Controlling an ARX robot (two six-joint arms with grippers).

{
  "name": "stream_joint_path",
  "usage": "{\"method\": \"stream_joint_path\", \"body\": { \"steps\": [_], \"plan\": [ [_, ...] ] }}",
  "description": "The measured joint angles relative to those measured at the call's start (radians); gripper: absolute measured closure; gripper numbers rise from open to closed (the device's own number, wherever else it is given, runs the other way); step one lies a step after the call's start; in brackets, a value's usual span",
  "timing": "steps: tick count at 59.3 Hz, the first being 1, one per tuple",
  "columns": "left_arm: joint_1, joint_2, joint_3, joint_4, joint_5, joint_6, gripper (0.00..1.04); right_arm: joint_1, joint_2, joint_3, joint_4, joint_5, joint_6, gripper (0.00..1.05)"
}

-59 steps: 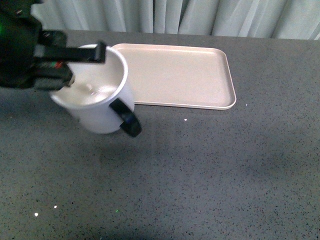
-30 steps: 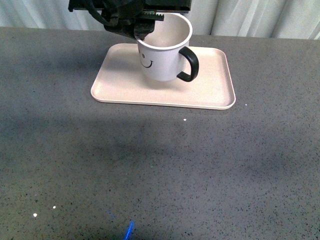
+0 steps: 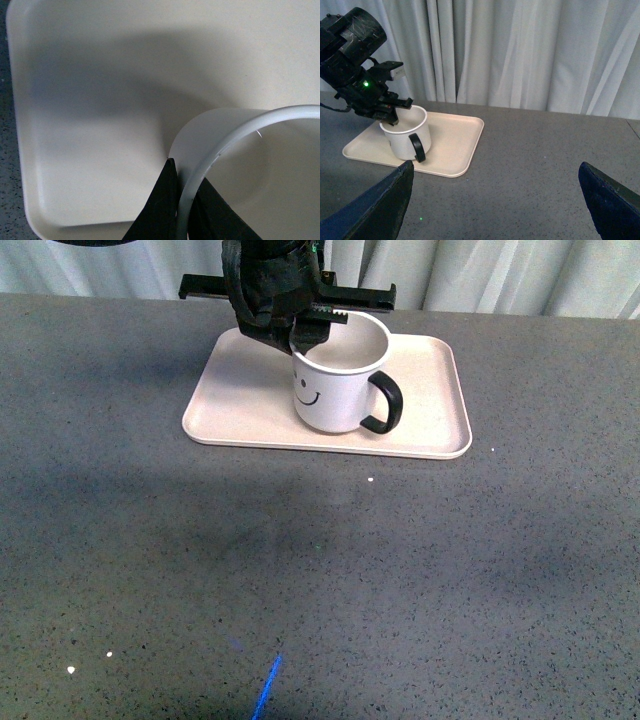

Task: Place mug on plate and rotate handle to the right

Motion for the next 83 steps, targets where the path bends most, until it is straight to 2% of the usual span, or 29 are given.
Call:
{"method": "stream_joint_path", "body": {
  "steps": [8, 14, 19, 32, 35, 41, 45, 48, 52, 55, 61, 66, 83],
  "plan": [
    [-0.011, 0.000, 0.000, 0.005, 0.006, 0.005, 0.80, 0.000, 0.000, 0.000, 0.000, 0.000, 0.000, 0.09],
    [-0.016, -0.014, -0.021, 0.008, 0.005, 0.009, 0.57, 0.000, 0.000, 0.000, 0.000, 0.000, 0.000, 0.09],
    [-0.016, -0.041, -0.054, 0.023, 0.002, 0.017, 0.46, 0.000, 0.000, 0.000, 0.000, 0.000, 0.000, 0.09],
    [0.003, -0.275, -0.267, 0.167, -0.025, 0.070, 0.12, 0.000, 0.000, 0.000, 0.000, 0.000, 0.000, 0.09],
    [0.013, -0.347, -0.326, 0.221, -0.029, 0.078, 0.08, 0.000, 0.000, 0.000, 0.000, 0.000, 0.000, 0.09],
    [0.032, -0.525, -0.480, 0.370, -0.037, 0.080, 0.11, 0.000, 0.000, 0.000, 0.000, 0.000, 0.000, 0.09],
    [0.042, -0.676, -0.696, 0.724, -0.228, 0.150, 0.23, 0.000, 0.000, 0.000, 0.000, -0.001, 0.000, 0.09],
    [0.061, -0.793, -0.867, 0.941, -0.281, 0.183, 0.31, 0.000, 0.000, 0.000, 0.000, 0.000, 0.000, 0.09],
    [0.103, -0.938, -1.074, 1.145, -0.278, 0.206, 0.44, 0.000, 0.000, 0.000, 0.000, 0.001, 0.000, 0.09],
    [0.134, -1.012, -1.185, 1.226, -0.260, 0.216, 0.53, 0.000, 0.000, 0.000, 0.000, 0.001, 0.000, 0.09],
    [0.201, -1.115, -1.409, 1.281, -0.185, 0.227, 0.80, 0.000, 0.000, 0.000, 0.000, 0.000, 0.000, 0.09],
    [0.250, -1.201, -1.521, 1.297, -0.135, 0.231, 1.03, 0.000, 0.000, 0.000, 0.000, 0.000, 0.000, 0.09],
    [0.347, -1.410, -1.697, 1.275, -0.044, 0.235, 1.03, 0.000, 0.000, 0.000, 0.000, 0.000, 0.000, 0.09]
  ]
}}
